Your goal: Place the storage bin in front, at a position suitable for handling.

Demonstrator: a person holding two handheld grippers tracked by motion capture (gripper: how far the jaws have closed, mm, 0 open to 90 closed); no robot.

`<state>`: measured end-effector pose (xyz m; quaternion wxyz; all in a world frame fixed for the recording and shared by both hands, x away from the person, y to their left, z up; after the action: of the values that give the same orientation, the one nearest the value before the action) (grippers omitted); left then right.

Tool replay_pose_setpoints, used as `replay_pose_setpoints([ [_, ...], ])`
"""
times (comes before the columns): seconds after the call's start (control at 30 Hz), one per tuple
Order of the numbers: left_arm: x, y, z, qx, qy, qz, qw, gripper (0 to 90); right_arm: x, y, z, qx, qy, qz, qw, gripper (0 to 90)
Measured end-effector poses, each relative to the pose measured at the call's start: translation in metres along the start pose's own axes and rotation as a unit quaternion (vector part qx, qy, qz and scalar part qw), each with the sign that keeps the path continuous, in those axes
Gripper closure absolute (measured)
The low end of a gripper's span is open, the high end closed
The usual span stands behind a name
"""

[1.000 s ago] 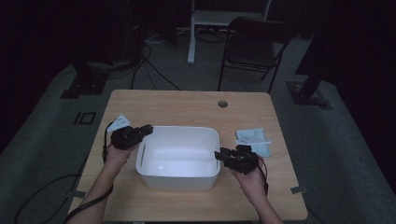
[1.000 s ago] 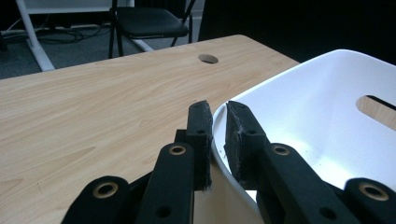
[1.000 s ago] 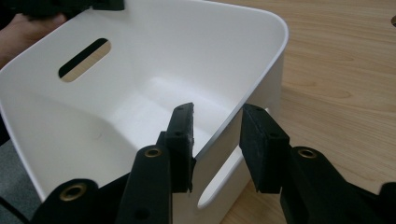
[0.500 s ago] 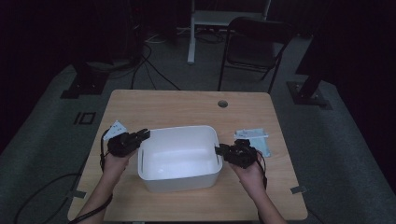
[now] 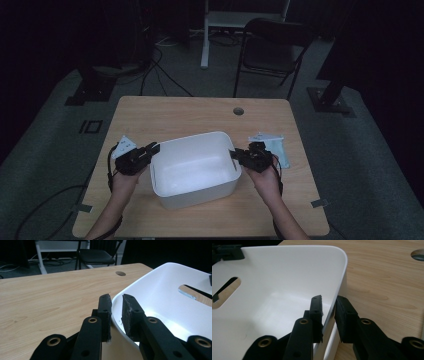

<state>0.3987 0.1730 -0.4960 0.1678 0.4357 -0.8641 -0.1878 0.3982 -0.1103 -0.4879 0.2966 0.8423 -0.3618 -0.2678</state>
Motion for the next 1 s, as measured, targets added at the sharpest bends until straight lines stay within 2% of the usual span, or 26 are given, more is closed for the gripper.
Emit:
replay_pose_setpoints([
  [0.17,0.006,0.002,0.003,0.006,0.003,0.003,1.0,76.0,0.008,-0.004,-0.007,-0.001,-0.003,0.018,0.9998,80.6],
  [0.4,0.011,0.005,0.005,-0.003,-0.009,-0.011,0.9999,75.0,0.013,-0.008,-0.014,-0.007,0.005,0.043,0.999,83.8],
  [0.57,0.011,0.004,0.004,-0.004,-0.005,-0.012,0.9999,74.5,0.015,-0.011,-0.019,-0.006,0.005,0.054,0.9985,85.4],
  [0.77,0.01,0.001,0.003,-0.011,-0.004,-0.012,0.9999,74.5,0.017,-0.013,-0.022,-0.006,0.005,0.055,0.9985,85.9],
  [0.87,0.011,-0.003,0.003,-0.021,-0.009,-0.012,0.9997,71.1,0.017,-0.013,-0.022,-0.005,0.005,0.054,0.9985,85.8],
  [1.0,0.01,-0.004,0.003,-0.023,-0.012,-0.013,0.9996,71.4,0.017,-0.013,-0.022,-0.005,0.007,0.054,0.9985,85.9],
])
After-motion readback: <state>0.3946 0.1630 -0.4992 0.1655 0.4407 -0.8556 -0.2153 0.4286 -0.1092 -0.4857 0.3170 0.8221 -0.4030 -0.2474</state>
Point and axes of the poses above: each handheld gripper's, and its own axes: y roughly backward along the jaws, z roughly out of its underside, x roughly to its right, the point moved 10 cm from there along -y, roughly forward along the jaws, and after that the axes turned 9 degrees about -x, right-handed, at the moved point
